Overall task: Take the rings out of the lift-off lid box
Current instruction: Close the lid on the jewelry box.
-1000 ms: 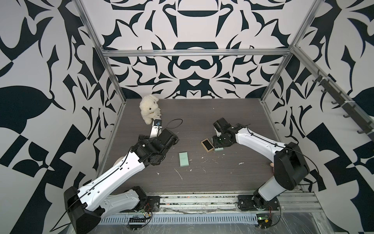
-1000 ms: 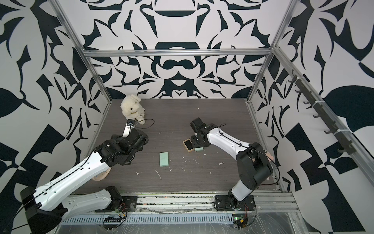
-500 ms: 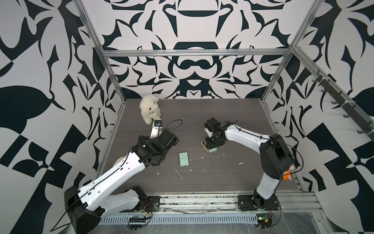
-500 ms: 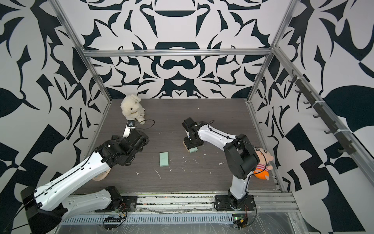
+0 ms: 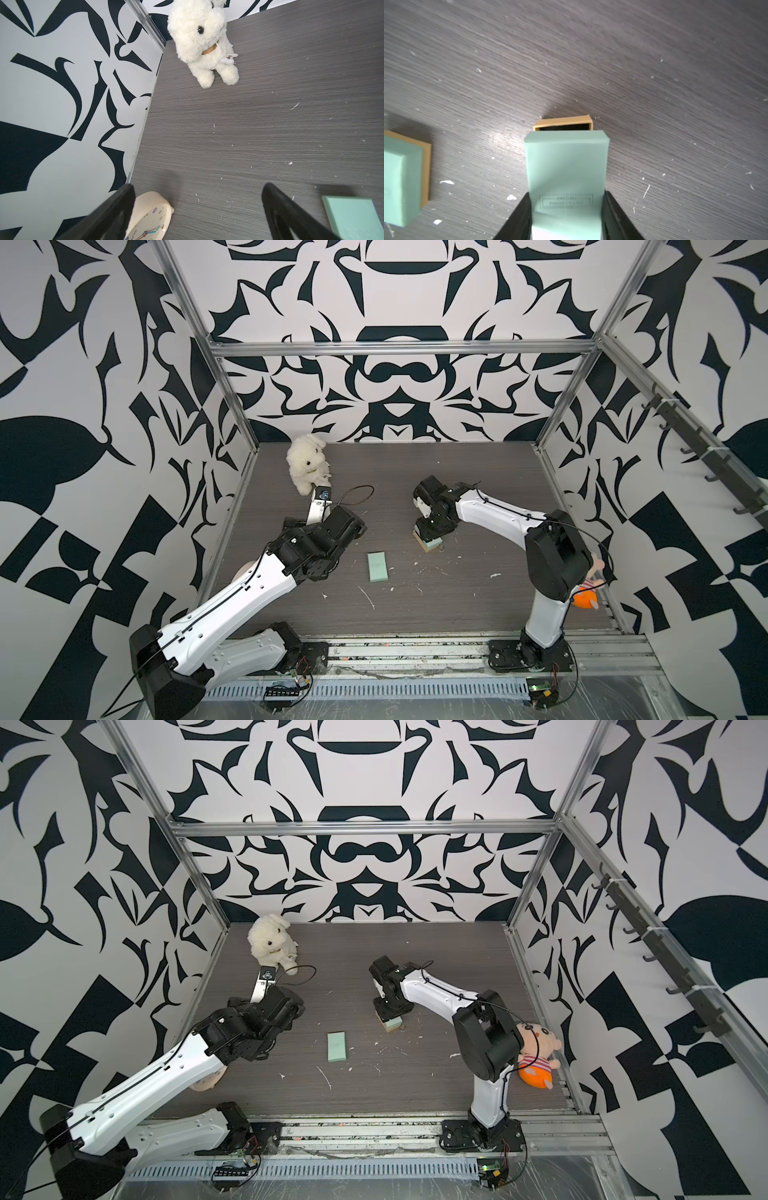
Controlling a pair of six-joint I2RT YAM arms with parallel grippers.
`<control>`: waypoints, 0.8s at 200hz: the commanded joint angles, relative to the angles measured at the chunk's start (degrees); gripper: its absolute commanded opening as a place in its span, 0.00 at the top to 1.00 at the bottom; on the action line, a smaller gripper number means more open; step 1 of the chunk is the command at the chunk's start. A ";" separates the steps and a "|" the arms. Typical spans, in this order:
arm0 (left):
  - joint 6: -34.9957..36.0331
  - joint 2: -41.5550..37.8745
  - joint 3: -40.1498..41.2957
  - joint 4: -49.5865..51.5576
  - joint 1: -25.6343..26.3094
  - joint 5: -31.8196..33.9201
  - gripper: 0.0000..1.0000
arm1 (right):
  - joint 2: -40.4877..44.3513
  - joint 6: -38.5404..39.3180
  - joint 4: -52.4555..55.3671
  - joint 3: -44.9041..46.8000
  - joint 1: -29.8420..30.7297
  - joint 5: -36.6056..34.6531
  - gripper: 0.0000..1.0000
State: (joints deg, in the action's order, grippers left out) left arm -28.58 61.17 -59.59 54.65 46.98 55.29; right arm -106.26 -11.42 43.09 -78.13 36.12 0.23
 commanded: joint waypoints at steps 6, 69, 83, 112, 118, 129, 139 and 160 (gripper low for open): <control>0.28 -0.94 0.73 -0.40 -0.14 0.87 0.01 | 0.21 1.58 2.08 -2.97 0.39 -0.88 0.57; 0.41 -1.19 0.85 -0.42 -0.13 1.10 0.00 | -1.27 2.28 2.08 -3.48 0.37 -0.74 0.57; 0.37 -1.27 0.83 -0.42 -0.12 1.10 0.00 | -1.58 2.28 2.08 -3.67 0.42 -0.80 0.56; 0.37 -1.32 0.95 -0.40 -0.14 1.05 0.00 | -2.45 2.45 2.29 -4.71 0.38 -0.50 0.56; 0.37 -1.46 0.93 -0.42 -0.14 1.09 0.01 | -2.69 2.53 2.43 -5.02 0.38 -0.73 0.56; 0.37 -1.41 0.97 -0.42 -0.13 1.14 0.01 | -3.08 2.63 2.67 -5.58 0.36 -1.13 0.56; 0.41 -1.51 1.02 -0.42 -0.14 1.23 0.01 | -3.33 2.72 2.87 -5.72 0.39 -1.11 0.56; 0.45 -1.73 1.05 -0.59 -0.12 1.21 0.01 | -3.41 2.89 2.60 -5.46 0.40 -1.11 0.56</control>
State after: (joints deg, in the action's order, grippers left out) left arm -28.47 60.64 -59.44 54.26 46.98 55.55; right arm -110.43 -9.37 44.42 -81.93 36.12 -0.10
